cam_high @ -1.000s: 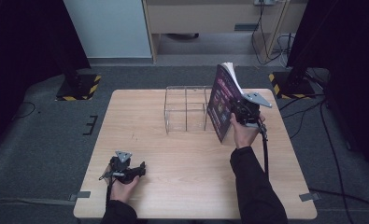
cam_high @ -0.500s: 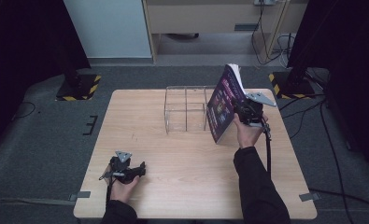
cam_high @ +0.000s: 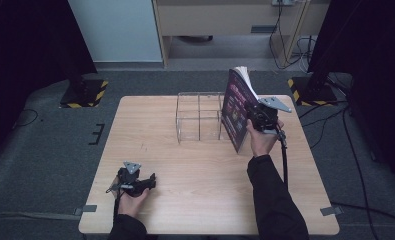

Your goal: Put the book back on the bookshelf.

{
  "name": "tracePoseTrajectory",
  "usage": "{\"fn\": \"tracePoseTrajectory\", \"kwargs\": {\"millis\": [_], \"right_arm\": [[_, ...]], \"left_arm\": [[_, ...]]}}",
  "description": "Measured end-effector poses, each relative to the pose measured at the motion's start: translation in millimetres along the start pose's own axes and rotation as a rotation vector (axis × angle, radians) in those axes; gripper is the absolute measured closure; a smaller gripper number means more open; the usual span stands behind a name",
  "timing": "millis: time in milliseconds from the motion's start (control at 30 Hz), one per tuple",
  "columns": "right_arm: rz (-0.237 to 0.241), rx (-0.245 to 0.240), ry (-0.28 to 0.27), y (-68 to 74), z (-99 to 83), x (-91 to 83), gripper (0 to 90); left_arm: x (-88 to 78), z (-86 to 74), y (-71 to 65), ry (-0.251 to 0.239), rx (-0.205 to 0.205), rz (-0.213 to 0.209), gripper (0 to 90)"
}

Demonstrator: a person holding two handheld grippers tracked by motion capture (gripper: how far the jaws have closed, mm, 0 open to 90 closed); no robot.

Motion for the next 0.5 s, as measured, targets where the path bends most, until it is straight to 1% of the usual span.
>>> {"fn": "tracePoseTrajectory", "kwargs": {"millis": [67,100,200,267,333,400,500], "right_arm": [[0.002,-0.011,-0.015,1.5,2.9,0.1,82.9],[-0.007,-0.014,-0.027,2.2,4.5,0.0,83.0],[-0.015,-0.008,-0.042,1.5,6.0,1.1,82.9],[-0.025,-0.007,-0.030,0.3,4.4,3.9,82.9],[-0.035,-0.017,-0.018,-0.4,0.9,6.7,82.8],[-0.038,-0.020,-0.023,0.1,-1.0,5.9,82.7],[-0.043,-0.029,-0.008,1.2,-1.0,4.9,82.2]], "left_arm": [[0.0,0.0,0.0,0.000,0.000,0.000,12.3],[0.0,0.0,0.0,0.000,0.000,-0.001,12.3],[0.0,0.0,0.0,0.001,0.000,-0.001,12.2],[0.0,0.0,0.0,0.000,0.000,0.000,12.2],[0.0,0.0,0.0,0.000,0.001,-0.001,12.2],[0.0,0.0,0.0,0.000,0.001,-0.001,12.2],[0.0,0.0,-0.1,0.001,0.000,-0.001,12.2]]}}
Point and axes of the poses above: each handheld gripper's, and its own axes: x roughly forward along the jaws, z roughly out of its top, y roughly to its left, the point moved 5 cm from there along x, roughly forward along the jaws, and after that the axes turned 10 degrees about y, right-handed, at the moved point
